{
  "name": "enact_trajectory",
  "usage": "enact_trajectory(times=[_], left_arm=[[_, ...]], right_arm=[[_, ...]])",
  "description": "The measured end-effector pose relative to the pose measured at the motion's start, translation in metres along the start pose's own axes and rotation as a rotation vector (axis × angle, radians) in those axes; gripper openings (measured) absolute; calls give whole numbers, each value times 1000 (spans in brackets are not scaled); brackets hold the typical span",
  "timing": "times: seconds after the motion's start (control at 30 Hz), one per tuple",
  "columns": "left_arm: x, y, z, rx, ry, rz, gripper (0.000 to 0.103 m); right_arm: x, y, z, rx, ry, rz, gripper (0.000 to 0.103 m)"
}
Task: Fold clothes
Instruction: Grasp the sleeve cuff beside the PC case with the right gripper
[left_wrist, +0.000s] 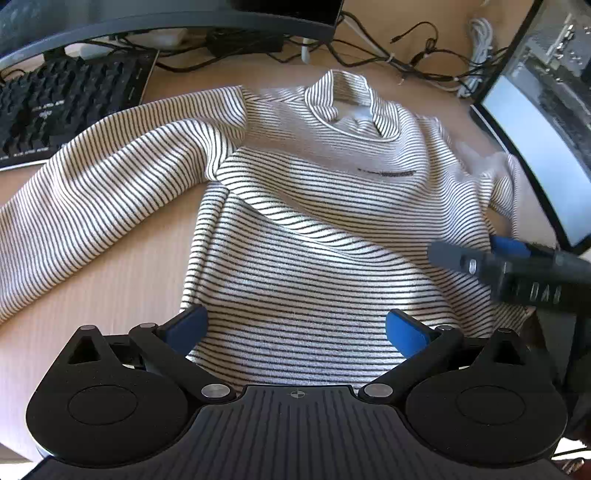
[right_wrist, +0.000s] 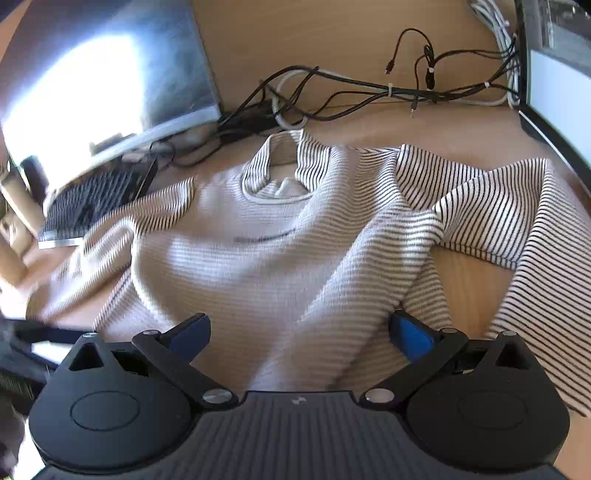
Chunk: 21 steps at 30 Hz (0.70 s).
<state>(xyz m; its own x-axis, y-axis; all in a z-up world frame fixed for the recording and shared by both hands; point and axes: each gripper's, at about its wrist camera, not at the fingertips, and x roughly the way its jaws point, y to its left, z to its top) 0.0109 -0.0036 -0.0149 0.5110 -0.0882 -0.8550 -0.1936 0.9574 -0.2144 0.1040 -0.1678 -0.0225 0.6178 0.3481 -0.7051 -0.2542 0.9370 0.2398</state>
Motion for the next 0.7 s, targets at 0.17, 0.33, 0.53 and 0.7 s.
enact_trajectory(times=[0.17, 0.33, 0.53, 0.7], left_arm=[[-3, 3, 0, 3, -1, -27, 103], [-9, 8, 10, -51, 19, -110, 103], [-13, -10, 19, -7, -29, -169, 103], [4, -16, 14, -34, 17, -131, 102]], right_arm=[[-15, 0, -13, 17, -5, -37, 103], [-30, -7, -8, 86, -33, -72, 103], [-40, -17, 2, 131, -76, -75, 59], [-21, -14, 1, 91, -20, -66, 59]])
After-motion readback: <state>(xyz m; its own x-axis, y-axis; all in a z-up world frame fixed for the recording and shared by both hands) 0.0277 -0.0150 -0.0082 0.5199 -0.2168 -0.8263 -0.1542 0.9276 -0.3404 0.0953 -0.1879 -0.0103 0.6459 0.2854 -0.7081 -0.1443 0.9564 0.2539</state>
